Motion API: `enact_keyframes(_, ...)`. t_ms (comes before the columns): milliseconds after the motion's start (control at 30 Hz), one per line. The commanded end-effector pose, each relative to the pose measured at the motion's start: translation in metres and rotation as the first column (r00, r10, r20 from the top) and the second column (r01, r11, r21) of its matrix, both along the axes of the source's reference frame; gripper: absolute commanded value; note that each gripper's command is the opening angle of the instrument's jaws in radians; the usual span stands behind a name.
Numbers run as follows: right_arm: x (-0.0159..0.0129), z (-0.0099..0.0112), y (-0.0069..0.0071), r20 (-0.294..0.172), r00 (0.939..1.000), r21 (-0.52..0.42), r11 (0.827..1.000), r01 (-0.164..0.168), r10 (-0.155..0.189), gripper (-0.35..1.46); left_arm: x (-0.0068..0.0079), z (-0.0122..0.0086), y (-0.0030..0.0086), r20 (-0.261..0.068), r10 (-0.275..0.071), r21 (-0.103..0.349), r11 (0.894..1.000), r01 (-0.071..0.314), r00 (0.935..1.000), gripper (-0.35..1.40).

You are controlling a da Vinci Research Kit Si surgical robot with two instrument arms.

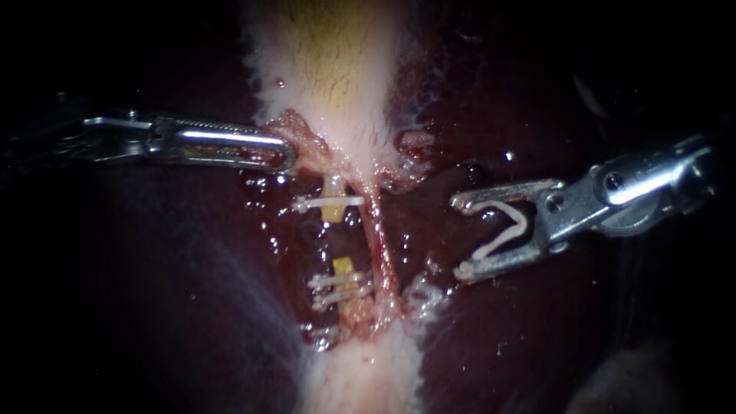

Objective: Clipping first clip right tube

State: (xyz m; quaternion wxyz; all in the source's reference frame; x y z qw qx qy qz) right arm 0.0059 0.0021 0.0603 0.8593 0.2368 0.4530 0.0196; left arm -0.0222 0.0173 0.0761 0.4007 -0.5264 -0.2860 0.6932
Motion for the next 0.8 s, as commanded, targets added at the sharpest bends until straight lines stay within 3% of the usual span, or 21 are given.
enact_keyframes(33,0.0,0.0,0.0,0.0,1.0,0.0,1.0,-0.001,0.001,0.5,0.0001,-0.0002,0.0,0.001,0.0,0.0,1.0,0.0,1.0,-0.35)
enact_keyframes(200,0.0,-0.0001,0.0,0.0,1.0,0.0,1.0,0.0,0.0,0.5,0.001,-0.0023,0.0002,0.006,0.004,0.01,1.0,-0.004,1.0,-0.35)
enact_keyframes(333,0.0,-0.0001,-0.0001,-0.001,1.0,0.0,1.0,0.0,0.0,0.5,0.0027,-0.0051,0.0006,0.008,0.007,0.021,1.0,-0.007,0.9999,-0.35)
enact_keyframes(500,0.0,-0.0002,-0.0002,-0.001,1.0,0.0,1.0,0.001,-0.001,0.5,0.0045,-0.0076,0.001,0.017,-0.013,0.026,1.0,0.013,0.9998,-0.35)
enact_keyframes(800,0.0012,0.0002,-0.0004,0.014,0.9998,0.021,1.0,-0.018,0.017,0.49,0.0044,-0.0081,0.001,0.013,-0.017,0.02,1.0,0.017,0.9998,-0.35)
